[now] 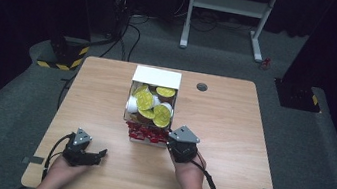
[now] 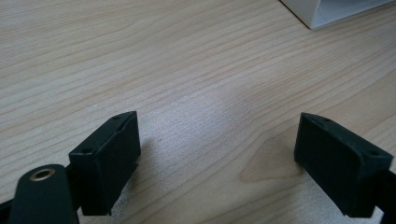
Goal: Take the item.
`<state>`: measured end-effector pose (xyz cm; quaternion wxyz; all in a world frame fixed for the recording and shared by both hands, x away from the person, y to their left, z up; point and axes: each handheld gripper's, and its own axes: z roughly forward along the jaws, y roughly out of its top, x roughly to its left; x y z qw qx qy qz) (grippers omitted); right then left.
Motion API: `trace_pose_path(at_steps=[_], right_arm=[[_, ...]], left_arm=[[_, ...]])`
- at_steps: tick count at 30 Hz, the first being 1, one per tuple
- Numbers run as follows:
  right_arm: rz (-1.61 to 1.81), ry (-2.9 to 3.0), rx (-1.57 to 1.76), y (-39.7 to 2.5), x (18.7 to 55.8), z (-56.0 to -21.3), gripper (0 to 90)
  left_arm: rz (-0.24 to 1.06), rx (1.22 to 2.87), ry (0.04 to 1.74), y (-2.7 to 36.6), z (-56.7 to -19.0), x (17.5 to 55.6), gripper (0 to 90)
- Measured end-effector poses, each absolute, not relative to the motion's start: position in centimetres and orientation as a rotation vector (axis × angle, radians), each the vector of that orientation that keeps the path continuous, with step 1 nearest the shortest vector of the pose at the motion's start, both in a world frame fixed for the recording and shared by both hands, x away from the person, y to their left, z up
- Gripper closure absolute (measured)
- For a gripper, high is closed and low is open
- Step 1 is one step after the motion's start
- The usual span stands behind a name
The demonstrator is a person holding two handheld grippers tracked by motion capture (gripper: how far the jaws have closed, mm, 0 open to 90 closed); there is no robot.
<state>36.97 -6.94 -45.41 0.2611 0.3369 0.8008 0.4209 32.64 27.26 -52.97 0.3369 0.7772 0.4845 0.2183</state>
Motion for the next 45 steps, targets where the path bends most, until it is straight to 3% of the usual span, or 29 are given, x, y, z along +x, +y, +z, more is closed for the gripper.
trace_pose_path(at_steps=[45], right_arm=[[1.245,2.114,0.893,-8.8,33.0,-44.6,86.4]], left_arm=[[0.569,2.026,1.264,27.2,-53.0,32.6,14.8]])
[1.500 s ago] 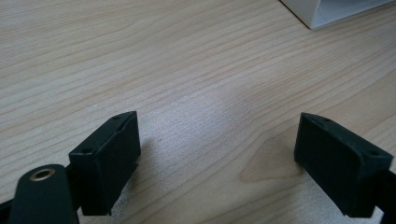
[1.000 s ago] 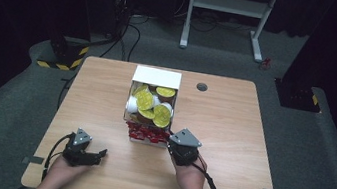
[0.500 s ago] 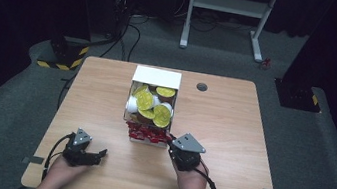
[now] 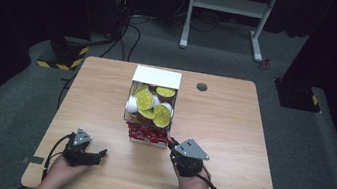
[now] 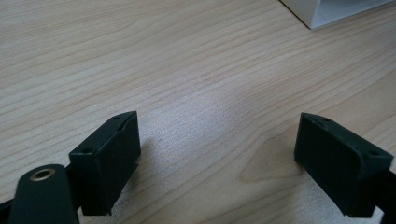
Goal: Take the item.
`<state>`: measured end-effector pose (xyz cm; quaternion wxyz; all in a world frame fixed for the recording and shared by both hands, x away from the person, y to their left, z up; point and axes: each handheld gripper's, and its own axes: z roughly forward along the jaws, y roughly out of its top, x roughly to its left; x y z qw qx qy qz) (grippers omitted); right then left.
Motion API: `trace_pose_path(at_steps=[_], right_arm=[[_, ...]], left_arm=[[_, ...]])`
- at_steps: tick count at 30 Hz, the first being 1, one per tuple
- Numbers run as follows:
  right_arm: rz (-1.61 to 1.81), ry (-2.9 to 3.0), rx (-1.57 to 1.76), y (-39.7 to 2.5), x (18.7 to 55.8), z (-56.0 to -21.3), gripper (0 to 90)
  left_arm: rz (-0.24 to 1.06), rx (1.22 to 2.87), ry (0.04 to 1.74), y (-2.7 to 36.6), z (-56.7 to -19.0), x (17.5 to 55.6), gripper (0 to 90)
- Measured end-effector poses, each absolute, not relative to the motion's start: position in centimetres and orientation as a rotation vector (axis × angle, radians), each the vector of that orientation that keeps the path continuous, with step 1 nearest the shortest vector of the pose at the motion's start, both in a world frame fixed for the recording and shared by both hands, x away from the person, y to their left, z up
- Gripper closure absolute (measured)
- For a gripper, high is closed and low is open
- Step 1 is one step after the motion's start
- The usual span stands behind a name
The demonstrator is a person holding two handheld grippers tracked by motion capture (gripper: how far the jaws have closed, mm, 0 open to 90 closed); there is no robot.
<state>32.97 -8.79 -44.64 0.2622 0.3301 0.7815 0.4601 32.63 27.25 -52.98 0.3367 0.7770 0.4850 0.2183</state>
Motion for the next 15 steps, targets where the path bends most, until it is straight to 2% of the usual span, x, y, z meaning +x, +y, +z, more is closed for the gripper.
trace_pose_path(at_steps=[15], right_arm=[[1.280,2.091,0.883,-9.8,31.6,-43.8,86.6]], left_arm=[[0.569,2.026,1.264,27.3,-53.0,32.6,14.8]])
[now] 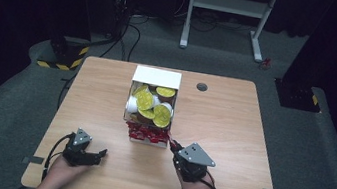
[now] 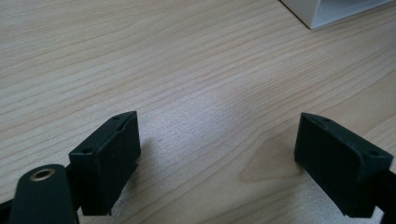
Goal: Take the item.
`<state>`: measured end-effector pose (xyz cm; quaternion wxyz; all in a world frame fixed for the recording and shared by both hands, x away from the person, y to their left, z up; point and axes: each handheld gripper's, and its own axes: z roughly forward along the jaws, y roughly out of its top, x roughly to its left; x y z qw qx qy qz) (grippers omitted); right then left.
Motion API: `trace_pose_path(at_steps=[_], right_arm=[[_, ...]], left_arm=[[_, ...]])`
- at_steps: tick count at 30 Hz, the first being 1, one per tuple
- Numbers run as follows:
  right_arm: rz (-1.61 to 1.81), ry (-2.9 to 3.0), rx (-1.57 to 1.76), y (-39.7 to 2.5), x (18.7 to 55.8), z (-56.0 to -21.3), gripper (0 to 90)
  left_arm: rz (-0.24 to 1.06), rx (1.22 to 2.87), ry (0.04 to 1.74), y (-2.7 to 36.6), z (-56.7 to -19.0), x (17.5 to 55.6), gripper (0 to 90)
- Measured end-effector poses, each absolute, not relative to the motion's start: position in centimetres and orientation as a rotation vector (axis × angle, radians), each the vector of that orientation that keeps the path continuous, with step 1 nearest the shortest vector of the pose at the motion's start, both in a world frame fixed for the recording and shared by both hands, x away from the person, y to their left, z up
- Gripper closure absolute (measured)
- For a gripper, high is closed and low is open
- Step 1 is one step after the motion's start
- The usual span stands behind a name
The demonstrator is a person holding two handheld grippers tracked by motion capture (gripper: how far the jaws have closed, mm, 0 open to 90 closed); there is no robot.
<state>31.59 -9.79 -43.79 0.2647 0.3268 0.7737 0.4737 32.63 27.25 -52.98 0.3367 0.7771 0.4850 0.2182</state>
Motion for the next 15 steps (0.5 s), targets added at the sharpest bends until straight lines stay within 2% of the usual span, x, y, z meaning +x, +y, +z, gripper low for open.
trace_pose_path(at_steps=[15], right_arm=[[1.320,2.069,0.892,-10.69,30.75,-43.33,86.8]], left_arm=[[0.569,2.026,1.264,27.25,-52.98,32.63,14.9]])
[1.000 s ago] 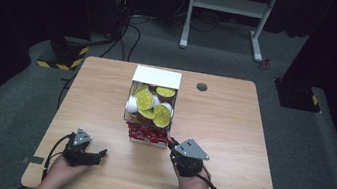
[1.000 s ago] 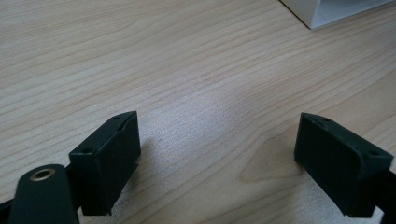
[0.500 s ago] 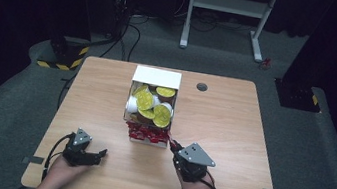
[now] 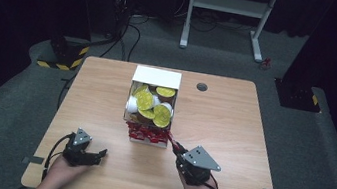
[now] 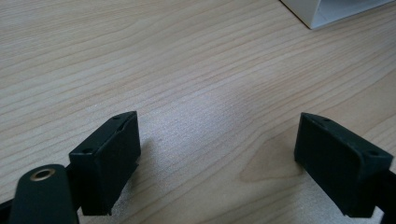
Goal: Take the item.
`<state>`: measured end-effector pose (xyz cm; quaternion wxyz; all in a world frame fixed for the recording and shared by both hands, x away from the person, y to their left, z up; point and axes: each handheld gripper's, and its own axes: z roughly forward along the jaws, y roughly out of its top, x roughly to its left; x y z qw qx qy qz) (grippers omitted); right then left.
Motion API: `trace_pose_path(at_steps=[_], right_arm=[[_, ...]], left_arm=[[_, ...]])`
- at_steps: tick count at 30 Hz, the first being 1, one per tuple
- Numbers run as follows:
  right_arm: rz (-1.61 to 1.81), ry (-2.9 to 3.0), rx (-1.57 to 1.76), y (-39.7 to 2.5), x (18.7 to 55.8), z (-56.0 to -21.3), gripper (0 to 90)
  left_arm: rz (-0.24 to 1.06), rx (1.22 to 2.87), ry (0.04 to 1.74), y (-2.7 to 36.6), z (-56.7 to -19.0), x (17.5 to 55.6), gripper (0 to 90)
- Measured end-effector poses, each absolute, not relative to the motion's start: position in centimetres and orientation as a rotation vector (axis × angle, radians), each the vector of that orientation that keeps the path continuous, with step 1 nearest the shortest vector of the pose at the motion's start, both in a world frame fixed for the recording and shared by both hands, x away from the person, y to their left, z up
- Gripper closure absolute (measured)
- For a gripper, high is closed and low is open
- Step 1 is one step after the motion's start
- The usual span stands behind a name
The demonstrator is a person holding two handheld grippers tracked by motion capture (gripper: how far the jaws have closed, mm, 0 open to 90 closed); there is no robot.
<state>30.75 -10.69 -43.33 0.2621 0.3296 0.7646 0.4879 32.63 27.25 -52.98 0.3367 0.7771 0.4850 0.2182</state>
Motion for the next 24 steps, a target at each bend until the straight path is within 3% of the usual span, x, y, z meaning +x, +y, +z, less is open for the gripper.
trace_pose_path(at_steps=[24], right_arm=[[1.376,2.034,0.901,-12.6,29.6,-42.5,87.0]], left_arm=[[0.574,2.026,1.264,27.2,-53.0,32.6,14.9]])
